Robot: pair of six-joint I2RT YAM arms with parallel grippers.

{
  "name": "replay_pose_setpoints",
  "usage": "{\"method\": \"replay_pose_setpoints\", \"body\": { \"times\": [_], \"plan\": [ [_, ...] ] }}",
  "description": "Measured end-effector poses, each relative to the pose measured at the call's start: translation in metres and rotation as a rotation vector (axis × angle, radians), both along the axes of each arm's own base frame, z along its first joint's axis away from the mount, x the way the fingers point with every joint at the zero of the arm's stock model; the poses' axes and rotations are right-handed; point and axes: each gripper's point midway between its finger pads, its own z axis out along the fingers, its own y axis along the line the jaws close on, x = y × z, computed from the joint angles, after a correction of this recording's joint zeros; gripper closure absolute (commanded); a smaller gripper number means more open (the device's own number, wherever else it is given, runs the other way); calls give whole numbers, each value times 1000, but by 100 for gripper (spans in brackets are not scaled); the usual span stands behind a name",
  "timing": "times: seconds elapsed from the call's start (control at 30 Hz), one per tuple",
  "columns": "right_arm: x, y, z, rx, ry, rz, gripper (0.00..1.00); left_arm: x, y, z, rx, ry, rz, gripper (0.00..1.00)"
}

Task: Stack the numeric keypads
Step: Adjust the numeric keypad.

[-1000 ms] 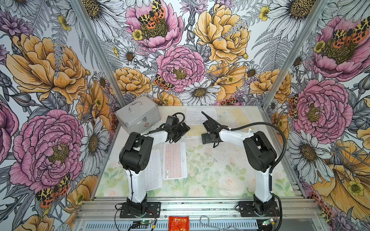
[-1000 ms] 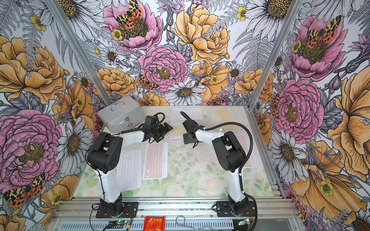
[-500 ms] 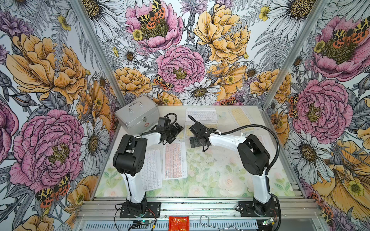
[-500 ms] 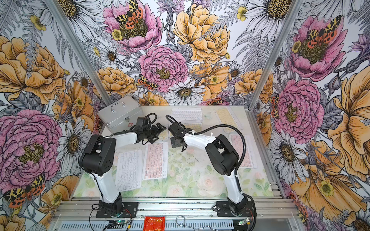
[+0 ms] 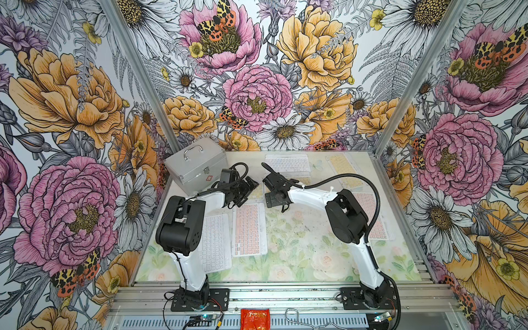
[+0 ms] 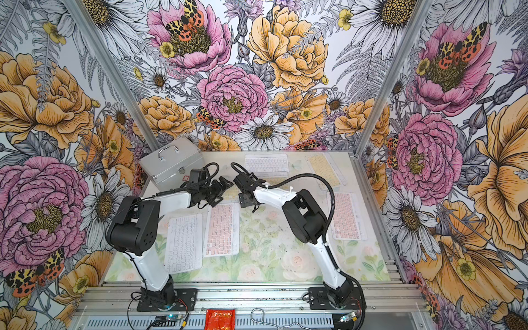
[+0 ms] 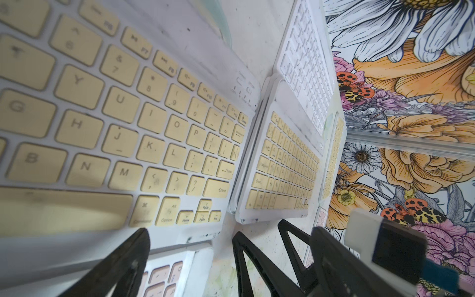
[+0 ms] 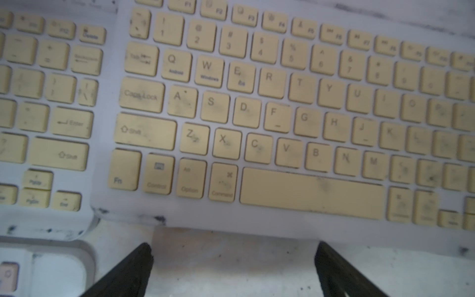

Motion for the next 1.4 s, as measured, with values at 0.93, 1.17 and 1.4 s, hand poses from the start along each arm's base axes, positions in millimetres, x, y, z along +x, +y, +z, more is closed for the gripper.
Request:
{"method": "replay_pose_setpoints", "body": {
  "times": [0.93, 1.17, 1.4],
  "plan": [
    [12, 5, 2, 1, -20, -60, 0, -4, -5, -3, 1, 4, -12, 1],
    [5, 9, 1, 8, -7, -42, 0, -5, -6, -3, 1, 4, -14, 1],
    [-32, -29, 34, 36, 20, -30, 0, -12, -20, 8, 21, -23, -56, 1]
  ]
}}
